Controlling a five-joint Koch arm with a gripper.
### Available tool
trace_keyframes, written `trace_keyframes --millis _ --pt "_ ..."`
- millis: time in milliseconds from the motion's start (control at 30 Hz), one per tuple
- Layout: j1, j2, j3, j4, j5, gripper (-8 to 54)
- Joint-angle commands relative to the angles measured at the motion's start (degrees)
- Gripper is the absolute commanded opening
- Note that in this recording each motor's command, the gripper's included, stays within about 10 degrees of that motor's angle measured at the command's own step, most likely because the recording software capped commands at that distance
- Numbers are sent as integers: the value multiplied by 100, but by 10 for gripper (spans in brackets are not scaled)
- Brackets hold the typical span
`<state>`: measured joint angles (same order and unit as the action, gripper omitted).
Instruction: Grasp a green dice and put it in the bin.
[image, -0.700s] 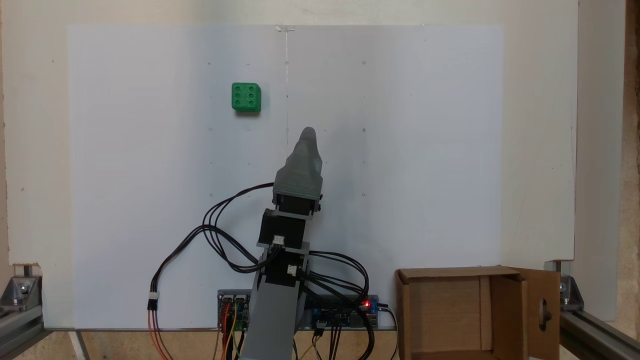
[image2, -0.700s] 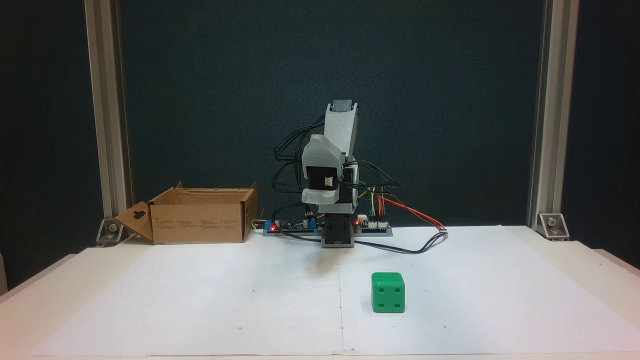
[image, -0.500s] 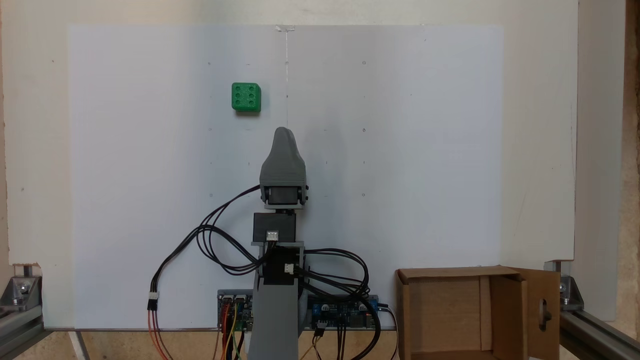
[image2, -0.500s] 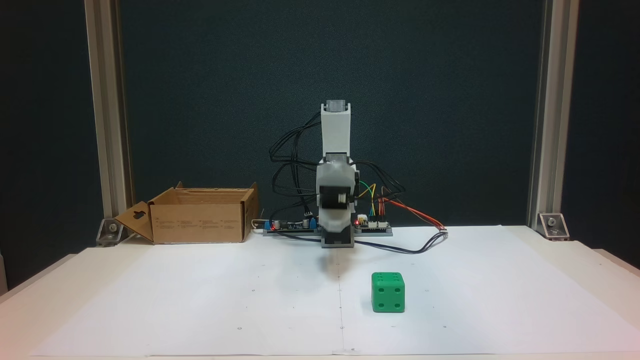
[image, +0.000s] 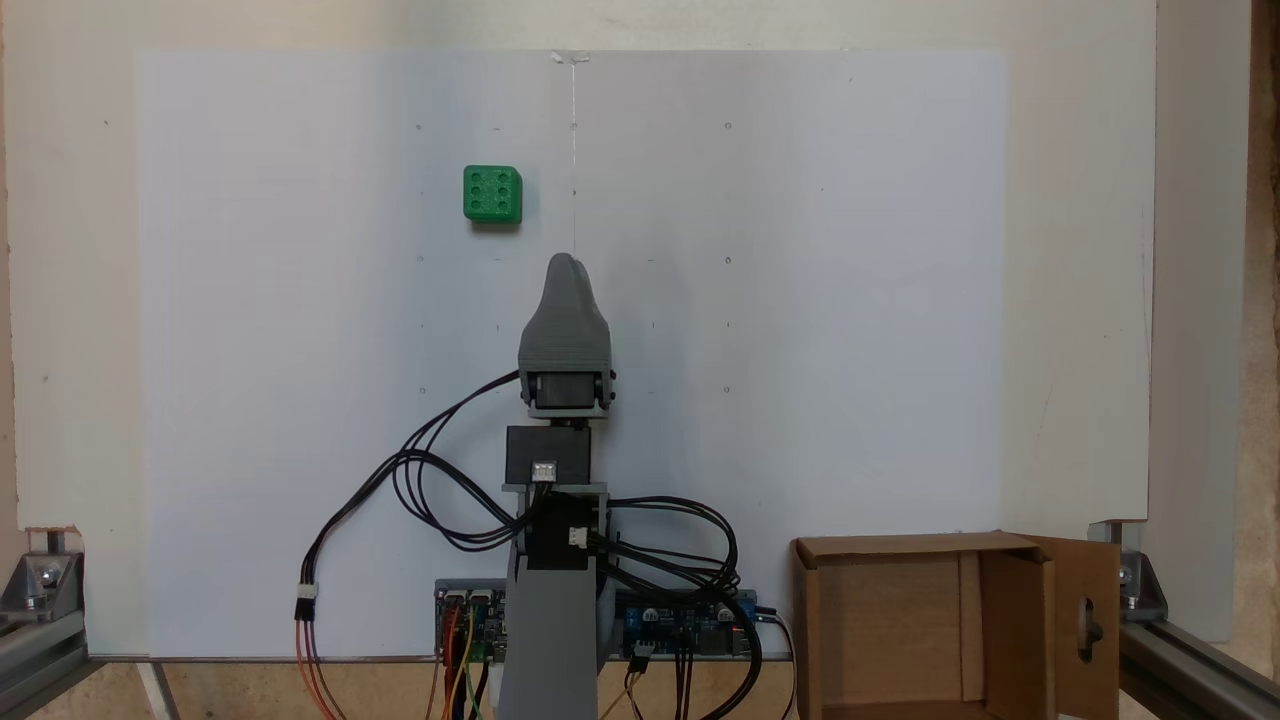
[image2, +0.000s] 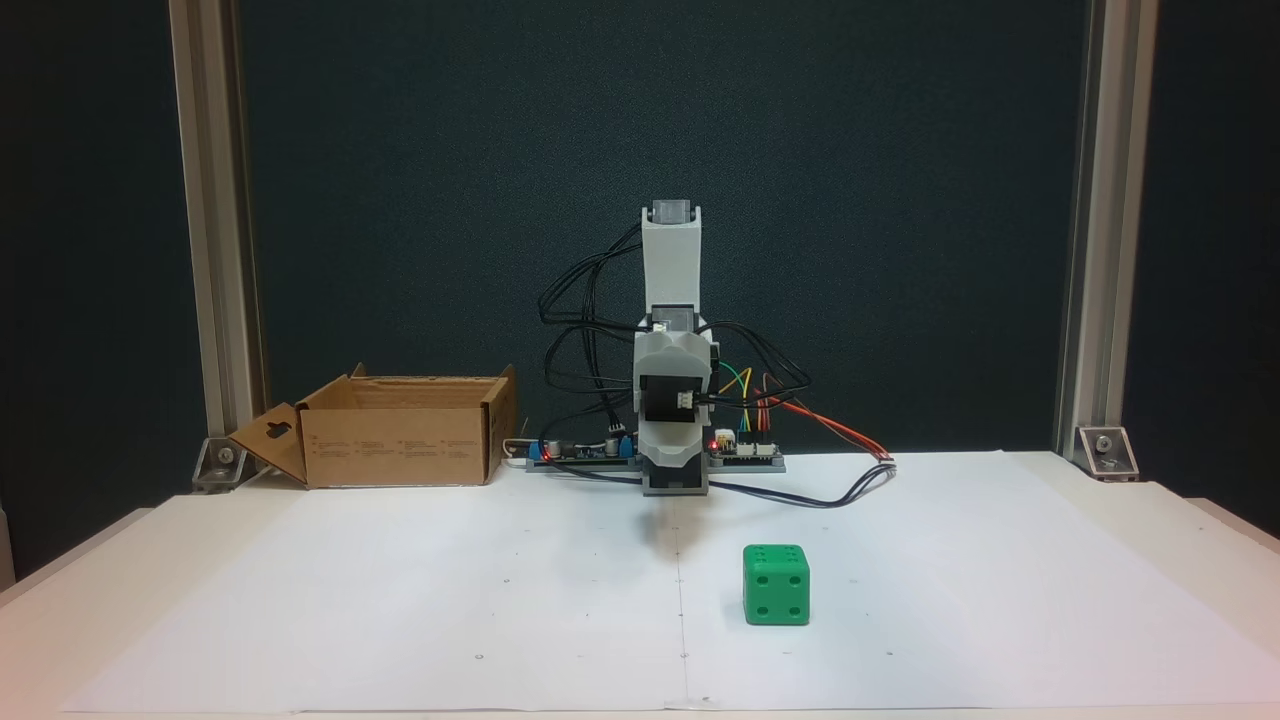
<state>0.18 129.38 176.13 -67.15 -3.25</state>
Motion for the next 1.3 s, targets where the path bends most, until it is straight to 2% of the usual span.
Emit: trace_keyframes --millis 0,200,333,433,800,1100,1267 --pt "-9 633 -62 -343 -18 422" --pt "26 624 -993 642 -35 421" --pt "-88 606 -2048 2320 -18 425" --pt "-202 606 -2558 3435 26 451" --pt "-316 563 -4904 7585 712 430" --pt "-308 -475 -6618 9272 993 429" --pt "-308 -1450 -7690 10371 1099 431"
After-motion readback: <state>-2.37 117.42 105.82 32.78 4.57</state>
